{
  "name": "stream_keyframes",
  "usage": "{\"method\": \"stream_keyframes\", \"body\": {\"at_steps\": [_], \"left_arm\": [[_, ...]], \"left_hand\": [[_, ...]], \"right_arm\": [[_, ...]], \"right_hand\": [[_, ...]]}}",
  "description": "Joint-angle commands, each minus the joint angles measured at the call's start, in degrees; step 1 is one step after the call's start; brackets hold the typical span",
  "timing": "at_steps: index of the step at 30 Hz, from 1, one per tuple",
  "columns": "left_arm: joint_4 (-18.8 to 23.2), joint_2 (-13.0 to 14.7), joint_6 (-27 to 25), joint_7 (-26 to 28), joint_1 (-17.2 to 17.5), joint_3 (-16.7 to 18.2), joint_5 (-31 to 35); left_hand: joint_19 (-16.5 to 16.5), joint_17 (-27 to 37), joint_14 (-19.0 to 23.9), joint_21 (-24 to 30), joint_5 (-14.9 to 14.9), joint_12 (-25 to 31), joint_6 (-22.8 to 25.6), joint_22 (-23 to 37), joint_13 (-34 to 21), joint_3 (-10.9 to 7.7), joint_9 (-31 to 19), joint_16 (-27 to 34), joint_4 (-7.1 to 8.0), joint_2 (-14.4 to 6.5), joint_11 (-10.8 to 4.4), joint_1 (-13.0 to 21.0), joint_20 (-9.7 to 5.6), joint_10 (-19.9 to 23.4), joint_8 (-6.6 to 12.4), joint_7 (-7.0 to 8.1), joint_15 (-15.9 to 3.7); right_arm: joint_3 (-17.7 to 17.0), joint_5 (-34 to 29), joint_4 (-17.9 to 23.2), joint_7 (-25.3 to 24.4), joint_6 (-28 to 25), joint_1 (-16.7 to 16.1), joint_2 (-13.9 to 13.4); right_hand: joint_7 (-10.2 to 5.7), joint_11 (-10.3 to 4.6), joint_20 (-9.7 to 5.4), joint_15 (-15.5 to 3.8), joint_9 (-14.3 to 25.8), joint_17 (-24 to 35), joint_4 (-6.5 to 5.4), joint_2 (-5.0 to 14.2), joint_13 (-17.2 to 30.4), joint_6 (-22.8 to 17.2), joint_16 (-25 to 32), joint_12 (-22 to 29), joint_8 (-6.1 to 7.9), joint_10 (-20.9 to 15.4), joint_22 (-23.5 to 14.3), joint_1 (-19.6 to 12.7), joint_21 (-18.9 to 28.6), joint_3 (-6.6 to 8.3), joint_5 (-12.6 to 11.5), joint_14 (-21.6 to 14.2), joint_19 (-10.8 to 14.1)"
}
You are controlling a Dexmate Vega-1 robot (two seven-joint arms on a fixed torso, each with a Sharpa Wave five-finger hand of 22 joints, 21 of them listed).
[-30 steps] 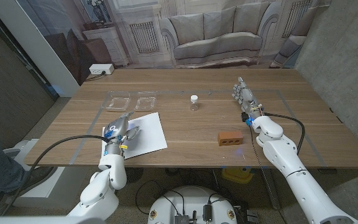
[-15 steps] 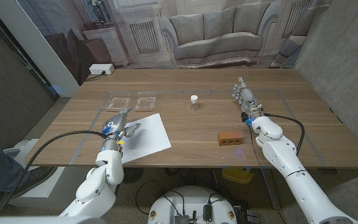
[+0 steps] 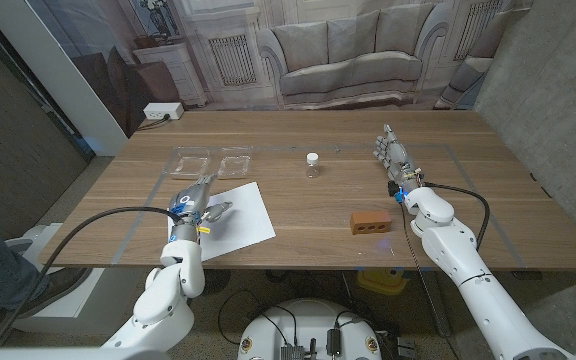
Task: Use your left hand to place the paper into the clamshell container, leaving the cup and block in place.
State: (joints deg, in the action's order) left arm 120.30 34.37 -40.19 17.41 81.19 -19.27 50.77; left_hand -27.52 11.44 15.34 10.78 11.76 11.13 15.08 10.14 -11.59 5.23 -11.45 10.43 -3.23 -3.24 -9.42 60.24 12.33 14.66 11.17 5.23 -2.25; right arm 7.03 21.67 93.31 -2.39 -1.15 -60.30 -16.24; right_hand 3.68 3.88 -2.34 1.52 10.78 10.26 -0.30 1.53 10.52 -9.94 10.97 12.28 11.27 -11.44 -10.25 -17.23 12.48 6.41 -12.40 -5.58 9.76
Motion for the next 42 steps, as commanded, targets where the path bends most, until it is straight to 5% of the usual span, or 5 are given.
{"method": "stream_keyframes", "body": {"at_steps": [1,19,34,42], "left_arm": [[-3.19,-2.21,0.50,2.73,-0.69,-2.58,1.16],[-8.54,-5.78,4.20,6.44,-2.02,-3.59,-3.43],[-10.16,-6.48,6.16,9.53,-2.67,-4.21,-4.72],[-9.93,-6.25,5.95,9.52,-2.85,-4.41,-4.62]], "left_hand": [[0.53,0.06,-0.09,-0.18,0.43,0.34,0.34,0.08,-0.18,0.46,0.02,0.44,0.26,-0.12,-0.33,-0.33,-0.02,0.56,0.38,0.35,-1.52],[1.47,-0.10,-0.38,-0.14,1.01,0.57,0.80,0.08,-0.15,0.58,0.07,0.48,0.16,-0.06,-0.43,-0.11,-0.16,0.90,0.61,0.59,-1.46],[-5.32,-0.32,3.31,1.87,1.20,1.66,4.24,-0.05,-0.26,-3.04,-0.04,1.56,-3.16,-3.78,1.34,7.88,-0.70,4.64,1.65,-1.19,-1.61],[-8.81,-0.23,6.13,2.44,0.89,2.34,6.88,-0.12,-0.41,-4.78,-0.22,2.14,-4.45,-4.99,1.90,11.42,-2.18,7.48,2.39,-1.76,-1.81]], "right_arm": [[-0.25,0.27,0.25,-0.02,-0.42,-0.25,-0.13],[-0.48,0.68,0.56,0.37,-0.76,-0.57,-0.54],[-0.68,1.10,0.94,0.69,-1.02,-1.13,-0.79],[-0.97,1.50,1.00,0.71,-0.69,-1.59,-0.62]], "right_hand": [[-0.26,-0.20,-0.17,0.20,0.19,0.29,0.17,0.45,0.21,-0.32,-0.22,-0.06,0.05,-0.16,-0.24,-0.08,-0.02,0.10,0.12,-0.35,0.54],[-0.32,-0.11,-0.12,0.18,0.20,0.29,0.22,0.48,0.21,-0.41,-0.22,-0.04,0.08,-0.20,-0.24,-0.01,-0.15,0.01,0.14,-0.39,0.55],[-0.37,-0.19,0.00,0.27,0.20,0.29,0.30,0.55,0.22,-0.37,-0.24,-0.05,0.05,-0.16,-0.25,-0.01,-0.27,-0.04,0.14,-0.39,0.57],[-0.36,-0.22,0.04,0.27,0.20,0.29,0.33,0.57,0.22,-0.35,-0.25,-0.07,0.05,-0.11,-0.26,-0.01,-0.33,-0.06,0.14,-0.37,0.53]]}}
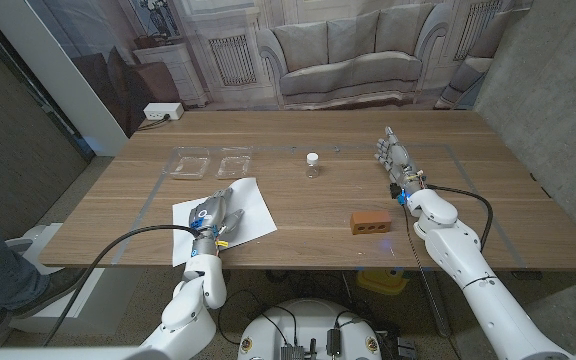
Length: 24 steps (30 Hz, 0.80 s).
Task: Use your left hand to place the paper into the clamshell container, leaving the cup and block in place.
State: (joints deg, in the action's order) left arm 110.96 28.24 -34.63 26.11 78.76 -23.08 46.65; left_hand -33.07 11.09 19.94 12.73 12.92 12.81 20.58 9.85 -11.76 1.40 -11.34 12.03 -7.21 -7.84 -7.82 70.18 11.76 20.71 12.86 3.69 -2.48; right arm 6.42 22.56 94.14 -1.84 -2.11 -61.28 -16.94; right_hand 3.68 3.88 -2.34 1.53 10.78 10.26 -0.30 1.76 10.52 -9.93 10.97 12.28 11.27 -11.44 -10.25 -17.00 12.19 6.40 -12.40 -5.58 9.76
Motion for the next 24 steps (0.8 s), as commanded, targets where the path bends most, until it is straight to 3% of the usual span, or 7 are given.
{"method": "stream_keyframes", "body": {"at_steps": [1,7,11,15,17,20,24], "left_arm": [[-0.58,-0.30,0.15,0.85,-0.46,-0.60,-0.49],[-0.90,-0.42,0.74,1.76,-0.62,-0.64,-0.68],[-1.15,-0.65,1.45,3.12,-0.51,-0.39,-0.96],[-1.13,-0.64,1.99,4.03,-0.42,-0.24,-1.04],[-1.46,-0.95,2.87,5.30,-0.35,0.07,-1.50],[-1.69,-1.09,3.75,6.60,-0.38,0.23,-1.69],[-1.46,-1.10,3.62,7.03,-0.47,0.22,-1.39]], "left_hand": [[-3.58,0.15,2.25,0.49,-0.29,0.77,1.59,0.17,-0.28,-1.23,-0.36,0.75,-0.56,-0.64,0.39,1.93,-1.79,1.89,0.73,-0.51,-1.70],[-8.38,0.27,5.60,1.40,-0.56,1.58,4.74,0.12,-0.56,-2.76,-0.58,1.31,-1.25,-0.94,0.27,4.98,-3.73,5.47,1.59,-0.75,-2.67],[-11.49,0.36,8.99,1.68,-0.73,2.35,7.76,0.13,-1.00,-4.24,-0.81,1.76,-1.55,-0.95,0.79,7.89,-6.39,8.80,2.38,-1.34,-3.52],[-13.31,0.52,12.03,1.67,-0.96,2.99,10.98,0.15,-1.59,-5.37,-0.98,2.20,-1.46,-1.11,0.17,9.81,-8.27,11.28,3.30,-1.40,-4.11],[-16.09,0.58,15.16,2.22,-1.31,3.64,14.14,0.25,-2.10,-6.33,-1.12,2.61,-1.18,-1.16,1.79,11.13,-10.72,13.82,4.14,-1.67,-5.21],[-20.70,0.49,21.15,3.74,-1.72,4.78,18.33,0.50,-2.81,-7.56,-1.29,3.68,-0.88,-1.25,1.72,12.49,-13.70,17.87,5.27,-1.63,-7.20],[-23.42,0.47,23.71,4.72,-1.98,5.29,20.73,0.49,-3.32,-8.14,-1.41,3.77,-0.65,-1.02,1.54,12.95,-15.39,20.06,5.85,-1.46,-7.91]], "right_arm": [[-0.29,0.43,0.10,0.34,0.50,-0.62,-0.08],[-0.40,0.62,0.21,0.39,0.54,-0.79,-0.08],[-0.44,0.74,0.20,0.36,0.51,-0.86,-0.02],[-0.45,0.74,0.10,0.55,0.77,-0.91,-0.07],[-0.53,0.90,0.08,0.54,0.80,-0.96,0.04],[-0.57,1.00,0.03,0.61,0.86,-1.03,0.08],[-0.55,0.90,0.01,0.83,1.26,-1.17,-0.02]], "right_hand": [[-0.37,-0.20,0.04,0.27,0.20,0.29,0.33,0.33,0.22,-0.37,-0.26,-0.07,0.05,-0.11,-0.26,-0.24,-0.05,-0.06,0.14,-0.35,0.53],[-0.32,-0.30,0.04,0.22,0.20,0.28,0.36,0.35,0.22,-0.35,-0.27,-0.09,0.04,-0.05,-0.26,-0.24,-0.08,-0.08,0.14,-0.34,0.54],[-0.34,-0.28,0.02,0.21,0.20,0.28,0.39,0.36,0.22,-0.33,-0.27,-0.10,0.04,-0.01,-0.26,-0.25,-0.10,-0.10,0.14,-0.35,0.56],[-0.29,-0.26,0.05,0.21,0.20,0.28,0.41,0.36,0.22,-0.38,-0.27,-0.08,0.06,-0.06,-0.26,-0.24,-0.12,-0.12,0.14,-0.34,0.56],[-0.33,-0.30,0.04,0.20,0.20,0.28,0.41,0.36,0.22,-0.35,-0.26,-0.09,0.05,-0.02,-0.26,-0.23,-0.14,-0.13,0.14,-0.37,0.55],[-0.33,-0.21,0.04,0.24,0.20,0.28,0.42,0.37,0.22,-0.36,-0.27,-0.08,0.05,-0.04,-0.26,-0.22,-0.16,-0.15,0.15,-0.35,0.55],[-0.31,-0.22,0.02,0.22,0.20,0.28,0.44,0.38,0.22,-0.35,-0.27,-0.09,0.04,-0.02,-0.27,-0.21,-0.17,-0.17,0.15,-0.34,0.58]]}}
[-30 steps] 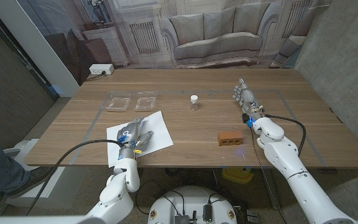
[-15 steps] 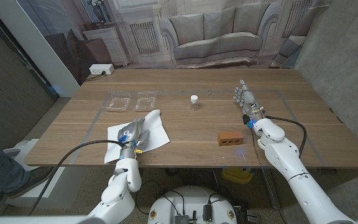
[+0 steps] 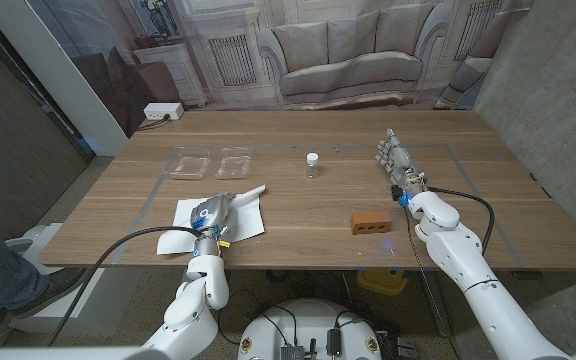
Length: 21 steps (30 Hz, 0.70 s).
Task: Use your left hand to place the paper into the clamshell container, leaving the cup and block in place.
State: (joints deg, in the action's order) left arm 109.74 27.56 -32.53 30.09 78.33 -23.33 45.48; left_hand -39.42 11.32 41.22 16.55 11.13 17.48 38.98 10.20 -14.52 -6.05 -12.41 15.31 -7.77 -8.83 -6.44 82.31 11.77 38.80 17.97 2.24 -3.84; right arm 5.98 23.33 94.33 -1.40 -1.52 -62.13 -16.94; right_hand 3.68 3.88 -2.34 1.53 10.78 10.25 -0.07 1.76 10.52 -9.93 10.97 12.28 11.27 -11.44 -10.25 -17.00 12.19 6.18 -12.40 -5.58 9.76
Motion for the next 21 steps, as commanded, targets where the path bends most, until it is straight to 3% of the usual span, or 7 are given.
{"method": "stream_keyframes", "body": {"at_steps": [1,4,9,12,21], "left_arm": [[-0.16,-0.16,1.90,3.12,-0.01,0.51,-0.27],[0.65,0.06,1.18,2.47,0.21,0.71,-0.10],[2.45,0.35,-0.54,1.09,0.79,1.33,0.22],[4.63,0.66,-4.71,-2.76,0.67,1.00,1.84],[6.74,1.22,-4.97,-3.47,1.65,2.45,1.94]], "left_hand": [[-17.35,0.24,2.77,0.98,-0.23,0.79,2.51,0.13,-0.64,-0.75,-0.35,0.49,-0.03,0.01,0.14,0.84,-15.60,2.53,0.76,-0.01,-6.59],[-17.72,0.25,3.18,1.08,-0.28,0.77,2.78,0.09,-0.75,-0.84,-0.37,0.45,0.07,0.04,0.20,0.84,-15.84,2.69,0.78,-0.03,-6.62],[-16.35,0.33,2.13,0.36,-0.42,0.27,2.11,-0.04,-0.99,-1.01,-0.41,-0.38,0.54,-0.05,0.37,0.46,-14.92,1.97,0.30,-0.11,-5.82],[-13.22,0.36,-0.58,-1.14,-0.52,-0.96,0.53,-0.03,-1.20,-1.14,-0.43,-2.08,1.15,0.09,0.09,-0.20,-14.14,0.10,-0.71,0.32,-5.23],[-13.55,0.42,-0.34,-1.13,-0.51,-1.30,0.54,0.00,-1.10,-1.27,-0.43,-2.18,1.32,0.11,0.06,-0.34,-14.48,0.09,-0.89,0.24,-5.44]], "right_arm": [[-0.20,0.28,-0.09,0.29,0.58,-0.39,0.07],[-0.32,0.27,0.08,0.29,0.82,-0.66,0.02],[-0.42,0.34,0.29,0.35,1.10,-0.97,-0.05],[-0.52,0.54,0.37,0.35,1.21,-1.08,0.06],[-0.42,0.54,0.07,0.61,1.83,-0.94,0.19]], "right_hand": [[-0.29,-0.24,0.05,0.19,0.20,0.28,0.22,0.39,0.22,-0.39,-0.27,-0.10,0.06,0.01,-0.27,-0.21,-0.19,0.06,0.15,-0.35,0.56],[-0.30,-0.15,0.05,0.20,0.20,0.28,0.24,0.39,0.22,-0.38,-0.27,-0.07,0.05,-0.05,-0.27,-0.21,-0.20,0.05,0.15,-0.36,0.58],[-0.30,-0.23,0.03,0.19,0.20,0.28,0.27,0.40,0.22,-0.36,-0.27,-0.09,0.04,0.00,-0.27,-0.22,-0.22,0.03,0.14,-0.36,0.60],[-0.31,-0.18,0.04,0.15,0.20,0.28,0.29,0.41,0.22,-0.40,-0.28,-0.09,0.06,0.00,-0.27,-0.21,-0.24,0.01,0.14,-0.34,0.60],[-0.28,-0.19,0.04,0.21,0.20,0.28,0.35,0.44,0.22,-0.41,-0.30,-0.11,0.06,0.07,-0.27,-0.23,-0.28,-0.02,0.14,-0.32,0.62]]}}
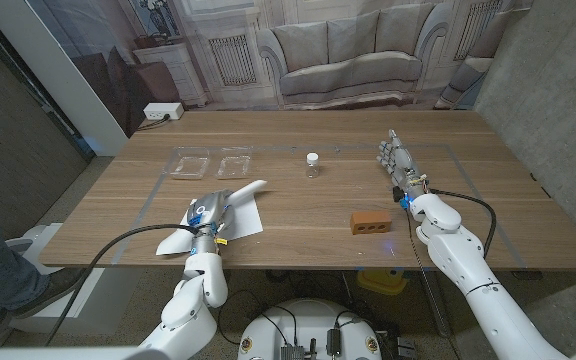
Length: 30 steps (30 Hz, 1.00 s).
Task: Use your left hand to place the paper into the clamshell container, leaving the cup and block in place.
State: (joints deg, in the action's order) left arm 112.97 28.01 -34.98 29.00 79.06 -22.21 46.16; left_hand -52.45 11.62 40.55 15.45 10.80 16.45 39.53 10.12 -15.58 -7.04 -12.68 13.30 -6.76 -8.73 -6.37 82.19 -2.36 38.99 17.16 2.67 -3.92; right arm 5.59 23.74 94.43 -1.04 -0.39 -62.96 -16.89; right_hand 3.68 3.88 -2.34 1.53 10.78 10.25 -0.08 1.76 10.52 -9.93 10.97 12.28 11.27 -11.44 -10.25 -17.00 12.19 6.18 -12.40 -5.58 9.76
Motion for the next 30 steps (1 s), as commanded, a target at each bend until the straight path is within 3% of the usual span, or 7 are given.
{"method": "stream_keyframes", "body": {"at_steps": [1,30], "left_arm": [[3.77,0.74,-2.52,-2.46,1.04,1.53,1.17],[10.64,3.65,-4.89,-8.02,1.15,3.97,4.83]], "left_hand": [[-0.57,0.12,0.31,-0.02,-0.18,-0.29,-0.01,0.08,-0.03,-0.29,-0.16,-0.18,0.31,0.02,-0.02,-0.24,-0.36,-0.13,-0.08,-0.19,-5.32],[0.68,0.31,-0.46,-0.83,-0.17,-1.39,-0.96,0.13,0.04,-0.35,-0.17,-0.83,1.45,-0.25,0.36,-1.69,0.69,-1.03,-0.95,-0.31,-4.46]], "right_arm": [[-0.05,0.19,0.04,0.16,0.60,-0.08,0.21],[0.01,0.44,-0.46,0.85,1.32,-0.12,0.30]], "right_hand": [[-0.29,-0.12,0.02,0.20,0.20,0.27,0.36,0.45,0.22,-0.43,-0.30,-0.09,0.07,0.03,-0.27,-0.23,-0.27,-0.03,0.14,-0.32,0.65],[-0.31,-0.13,-0.03,0.20,0.20,0.27,0.54,0.49,0.22,-0.41,-0.28,-0.08,0.05,0.02,-0.27,-0.25,-0.36,-0.15,0.13,-0.40,0.74]]}}
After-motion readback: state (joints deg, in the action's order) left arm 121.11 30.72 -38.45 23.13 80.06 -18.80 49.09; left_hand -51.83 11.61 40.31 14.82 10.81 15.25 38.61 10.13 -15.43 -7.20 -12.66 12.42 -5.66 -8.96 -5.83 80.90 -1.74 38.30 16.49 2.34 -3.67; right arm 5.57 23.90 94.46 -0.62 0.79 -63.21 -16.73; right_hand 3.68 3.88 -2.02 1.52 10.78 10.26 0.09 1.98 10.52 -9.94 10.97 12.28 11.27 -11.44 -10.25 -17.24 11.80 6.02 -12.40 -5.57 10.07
